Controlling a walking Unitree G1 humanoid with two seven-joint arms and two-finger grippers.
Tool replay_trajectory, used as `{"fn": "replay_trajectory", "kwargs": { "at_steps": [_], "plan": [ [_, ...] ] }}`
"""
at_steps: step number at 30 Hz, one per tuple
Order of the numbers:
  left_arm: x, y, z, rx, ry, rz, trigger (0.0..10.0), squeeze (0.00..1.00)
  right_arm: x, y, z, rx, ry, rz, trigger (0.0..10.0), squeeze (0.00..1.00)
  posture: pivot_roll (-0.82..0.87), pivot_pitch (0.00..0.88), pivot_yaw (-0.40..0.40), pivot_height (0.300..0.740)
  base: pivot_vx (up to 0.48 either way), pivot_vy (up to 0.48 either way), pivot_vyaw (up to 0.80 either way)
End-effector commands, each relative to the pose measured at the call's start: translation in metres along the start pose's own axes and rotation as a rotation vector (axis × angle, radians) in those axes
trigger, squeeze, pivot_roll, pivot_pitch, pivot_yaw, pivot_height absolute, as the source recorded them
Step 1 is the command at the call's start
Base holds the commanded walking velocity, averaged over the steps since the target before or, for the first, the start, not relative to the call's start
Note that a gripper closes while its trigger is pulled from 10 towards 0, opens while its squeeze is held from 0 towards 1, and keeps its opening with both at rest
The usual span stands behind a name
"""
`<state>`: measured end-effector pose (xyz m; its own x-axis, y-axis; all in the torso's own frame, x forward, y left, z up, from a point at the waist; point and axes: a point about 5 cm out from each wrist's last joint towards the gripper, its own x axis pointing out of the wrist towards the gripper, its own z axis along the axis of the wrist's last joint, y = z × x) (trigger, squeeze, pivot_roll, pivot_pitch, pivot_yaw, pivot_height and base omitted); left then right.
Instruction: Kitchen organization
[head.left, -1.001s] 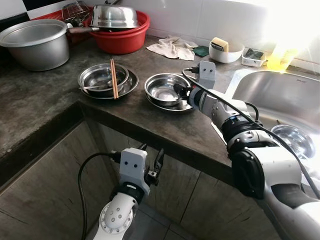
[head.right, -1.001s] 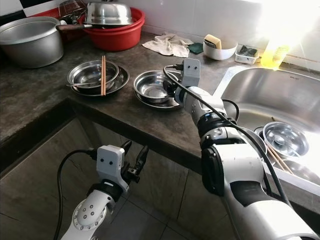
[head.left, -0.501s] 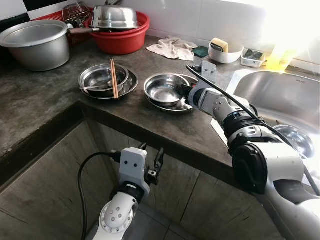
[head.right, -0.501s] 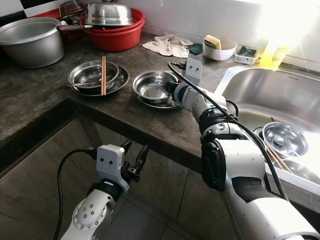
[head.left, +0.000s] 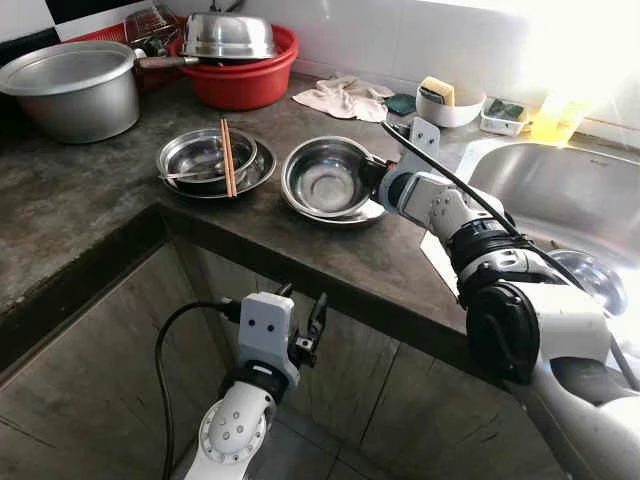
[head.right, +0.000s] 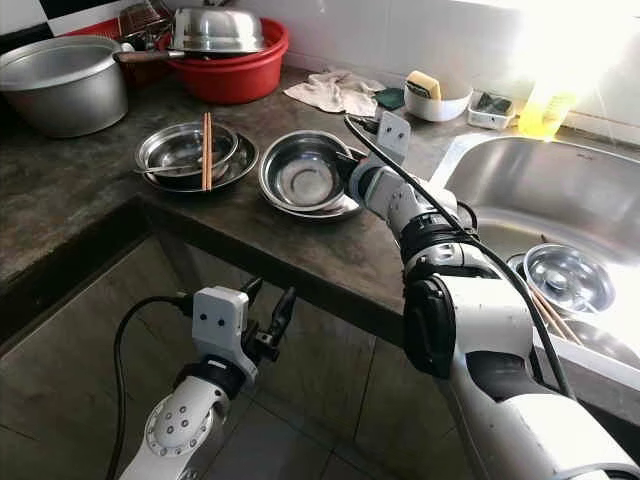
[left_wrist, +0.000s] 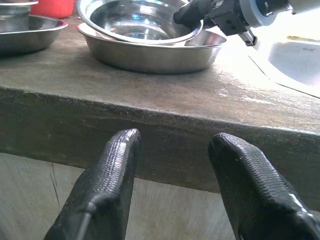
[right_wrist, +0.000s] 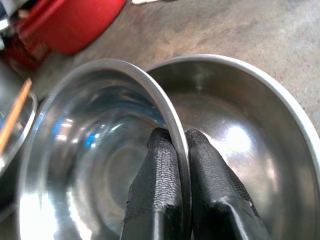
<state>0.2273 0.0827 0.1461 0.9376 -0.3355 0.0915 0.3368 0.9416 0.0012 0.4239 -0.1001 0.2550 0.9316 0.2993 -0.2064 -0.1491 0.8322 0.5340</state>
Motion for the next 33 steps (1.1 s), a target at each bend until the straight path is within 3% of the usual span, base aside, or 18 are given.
{"fn": "replay_trajectory", "kwargs": {
  "at_steps": [1, 3, 4, 6, 7, 10, 11, 13, 14, 15, 17, 18, 20, 22, 25, 28, 33],
  "plan": [
    [0.000, -0.001, -0.002, 0.012, 0.009, 0.002, 10.0, 0.00, 0.000, -0.005, -0.004, 0.030, 0.003, -0.017, 0.0, 0.00, 0.08, 0.118, -0.048, 0.740, 0.000, 0.000, 0.00],
    [0.001, 0.000, -0.002, 0.014, 0.005, 0.005, 10.0, 0.00, -0.005, -0.003, 0.020, 0.225, -0.178, 0.072, 0.0, 0.00, 0.09, 0.104, -0.041, 0.740, 0.000, 0.000, 0.00],
    [0.002, 0.001, -0.001, 0.016, 0.004, 0.006, 10.0, 0.00, -0.009, -0.004, 0.029, 0.275, -0.247, 0.105, 0.0, 0.00, 0.09, 0.103, -0.039, 0.740, 0.000, 0.000, 0.00],
    [0.002, 0.001, -0.001, 0.016, 0.004, 0.006, 10.0, 0.00, -0.009, -0.004, 0.029, 0.275, -0.247, 0.105, 0.0, 0.00, 0.09, 0.103, -0.039, 0.740, 0.000, 0.000, 0.00],
    [0.003, 0.002, -0.001, 0.017, 0.001, 0.005, 10.0, 0.00, -0.014, -0.004, 0.035, 0.299, -0.315, 0.139, 0.0, 0.00, 0.08, 0.096, -0.033, 0.740, 0.000, 0.000, 0.00],
    [0.004, 0.002, -0.001, 0.018, 0.000, 0.003, 10.0, 0.00, -0.020, -0.003, 0.037, 0.305, -0.360, 0.167, 0.0, 0.00, 0.08, 0.088, -0.029, 0.740, 0.000, 0.000, 0.00],
    [0.005, 0.002, -0.001, 0.019, -0.003, 0.000, 10.0, 0.00, -0.028, -0.002, 0.037, 0.242, -0.421, 0.171, 0.0, 0.00, 0.08, 0.084, -0.024, 0.740, 0.000, 0.000, 0.00],
    [0.006, 0.002, 0.000, 0.020, -0.007, -0.004, 10.0, 0.00, -0.049, 0.001, 0.037, 0.005, -0.569, 0.131, 0.0, 0.00, 0.07, 0.077, -0.021, 0.740, 0.000, 0.000, 0.00],
    [0.007, 0.003, 0.000, 0.021, -0.009, -0.005, 10.0, 0.00, -0.068, 0.004, 0.036, -0.213, -0.665, 0.098, 0.0, 0.00, 0.07, 0.071, -0.016, 0.740, 0.000, 0.000, 0.00],
    [0.007, 0.003, 0.000, 0.021, -0.009, -0.005, 10.0, 0.00, -0.068, 0.004, 0.036, -0.213, -0.665, 0.098, 0.0, 0.00, 0.07, 0.071, -0.016, 0.740, 0.000, 0.000, 0.00],
    [0.007, 0.004, 0.000, 0.021, -0.010, -0.004, 10.0, 0.00, -0.079, 0.003, 0.032, -0.338, -0.696, 0.075, 0.0, 0.00, 0.07, 0.067, -0.014, 0.740, 0.000, 0.000, 0.00],
    [0.007, 0.004, 0.000, 0.021, -0.010, -0.004, 10.0, 0.00, -0.079, 0.003, 0.032, -0.338, -0.696, 0.075, 0.0, 0.00, 0.07, 0.067, -0.014, 0.740, 0.000, 0.000, 0.00],
    [0.007, 0.005, 0.001, 0.023, -0.013, -0.005, 10.0, 0.00, -0.100, 0.000, 0.025, -0.458, -0.729, 0.046, 0.0, 0.00, 0.06, 0.061, -0.011, 0.740, 0.000, 0.000, 0.00],
    [0.007, 0.005, 0.001, 0.023, -0.014, -0.006, 10.0, 0.00, -0.106, 0.000, 0.024, -0.484, -0.738, 0.039, 0.0, 0.00, 0.06, 0.061, -0.011, 0.740, 0.000, 0.000, 0.00],
    [0.008, 0.007, 0.004, 0.014, -0.027, 0.002, 10.0, 0.00, -0.130, -0.002, 0.005, -0.623, -0.748, 0.003, 0.0, 0.00, 0.05, 0.061, -0.006, 0.740, 0.000, 0.000, 0.00],
    [0.008, 0.008, 0.007, 0.006, -0.036, 0.007, 10.0, 0.00, -0.141, -0.006, -0.009, -0.671, -0.739, -0.007, 0.0, 0.00, 0.05, 0.064, -0.005, 0.740, 0.000, 0.000, 0.00],
    [0.007, 0.007, 0.007, -0.010, -0.037, 0.011, 10.0, 0.00, -0.153, -0.021, -0.030, -0.664, -0.703, -0.101, 0.0, 0.00, 0.04, 0.059, -0.007, 0.740, 0.000, 0.000, 0.00]
  ]
}}
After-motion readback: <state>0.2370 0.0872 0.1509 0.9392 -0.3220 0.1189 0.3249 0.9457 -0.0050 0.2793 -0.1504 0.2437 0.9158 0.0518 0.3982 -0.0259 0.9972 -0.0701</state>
